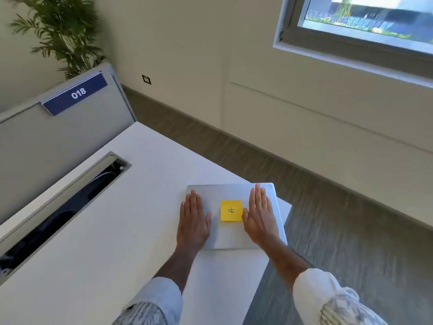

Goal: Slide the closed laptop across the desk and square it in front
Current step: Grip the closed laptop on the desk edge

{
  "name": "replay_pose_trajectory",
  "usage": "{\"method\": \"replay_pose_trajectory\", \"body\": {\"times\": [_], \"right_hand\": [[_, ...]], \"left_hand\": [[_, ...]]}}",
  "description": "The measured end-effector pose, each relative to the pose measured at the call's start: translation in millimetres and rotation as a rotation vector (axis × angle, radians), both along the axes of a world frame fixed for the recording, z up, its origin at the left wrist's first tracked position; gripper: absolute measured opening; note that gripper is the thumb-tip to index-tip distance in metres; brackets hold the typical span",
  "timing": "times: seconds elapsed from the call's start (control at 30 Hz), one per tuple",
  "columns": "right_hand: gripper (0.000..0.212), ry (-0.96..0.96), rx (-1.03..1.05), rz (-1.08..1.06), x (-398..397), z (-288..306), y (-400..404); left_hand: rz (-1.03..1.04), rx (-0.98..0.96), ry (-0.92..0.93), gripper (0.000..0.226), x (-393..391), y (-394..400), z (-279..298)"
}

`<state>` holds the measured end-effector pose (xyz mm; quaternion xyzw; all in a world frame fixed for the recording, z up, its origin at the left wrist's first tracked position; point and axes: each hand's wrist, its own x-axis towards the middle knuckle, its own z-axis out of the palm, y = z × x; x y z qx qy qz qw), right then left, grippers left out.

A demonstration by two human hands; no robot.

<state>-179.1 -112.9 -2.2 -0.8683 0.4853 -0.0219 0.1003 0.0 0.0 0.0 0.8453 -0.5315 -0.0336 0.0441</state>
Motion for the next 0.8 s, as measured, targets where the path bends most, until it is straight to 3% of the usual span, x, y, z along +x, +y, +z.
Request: {"method": "replay_pose_trajectory", "body": {"times": [0.53,0.8], "right_hand": [[0.076,-0.042,0.069,-0.214,-33.9,-19.0,-28.2],[0.066,0.089,0.091,-0.250,-28.3,-12.0,-27.3]], "left_hand": [[0.006,0.088,-0.013,0.070,1.2,-21.9,-14.9],[0.103,0.117,-0.002,0.072,-3.4,-22.2,-10.6]]}}
